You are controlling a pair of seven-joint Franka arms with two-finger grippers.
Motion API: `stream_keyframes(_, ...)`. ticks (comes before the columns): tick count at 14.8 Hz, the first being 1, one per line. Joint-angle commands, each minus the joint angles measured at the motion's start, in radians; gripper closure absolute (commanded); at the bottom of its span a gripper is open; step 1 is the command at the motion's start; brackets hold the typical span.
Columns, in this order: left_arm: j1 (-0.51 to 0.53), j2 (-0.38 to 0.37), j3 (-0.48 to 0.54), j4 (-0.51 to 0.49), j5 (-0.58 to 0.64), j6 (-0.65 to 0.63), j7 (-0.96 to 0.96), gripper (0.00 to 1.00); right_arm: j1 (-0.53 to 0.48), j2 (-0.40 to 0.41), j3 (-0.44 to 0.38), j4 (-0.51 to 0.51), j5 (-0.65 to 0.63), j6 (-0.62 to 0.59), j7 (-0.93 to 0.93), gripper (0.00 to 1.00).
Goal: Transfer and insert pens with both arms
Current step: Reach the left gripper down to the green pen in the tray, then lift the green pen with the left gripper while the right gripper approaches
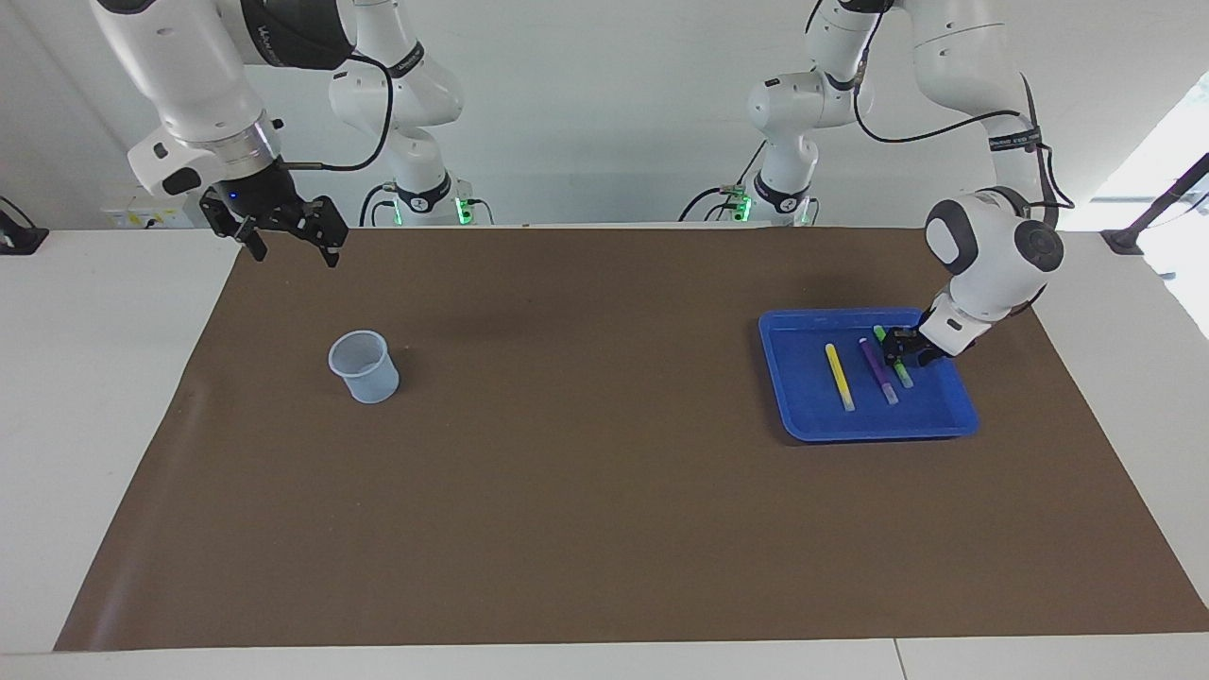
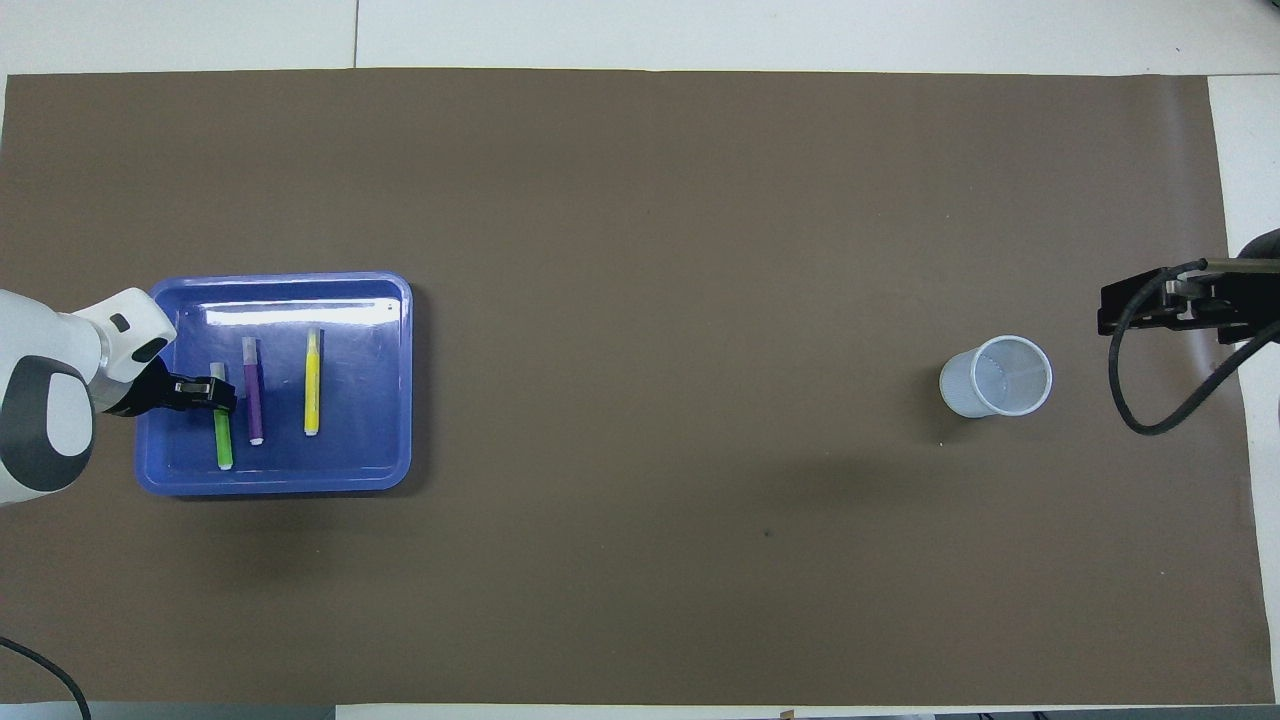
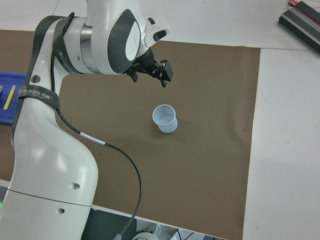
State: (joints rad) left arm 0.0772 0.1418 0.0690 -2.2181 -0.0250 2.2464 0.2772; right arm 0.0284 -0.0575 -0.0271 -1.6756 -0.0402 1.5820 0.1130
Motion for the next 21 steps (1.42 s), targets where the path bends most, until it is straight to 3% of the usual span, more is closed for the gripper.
stream_keyframes(1, -0.005, -0.001, 0.002, -0.017, 0.002, 0.036, 0.003, 0.45, -0.016, -0.002, 0.01, -0.001, 0.013, -0.013, -0.006, 0.0)
stream_keyframes(11, 0.001, 0.001, 0.002, -0.017, 0.002, 0.036, 0.002, 0.82, -0.015, -0.002, 0.01, -0.001, 0.013, -0.01, -0.004, 0.0)
stream_keyframes(14, 0.001, 0.001, 0.002, -0.017, 0.002, 0.036, 0.002, 0.97, -0.002, -0.004, 0.012, -0.001, 0.013, -0.008, 0.002, 0.0)
stream_keyframes(21, 0.006, 0.004, 0.002, 0.011, 0.002, 0.015, 0.0, 1.0, 0.001, -0.004, 0.019, -0.001, 0.092, -0.01, 0.065, 0.0)
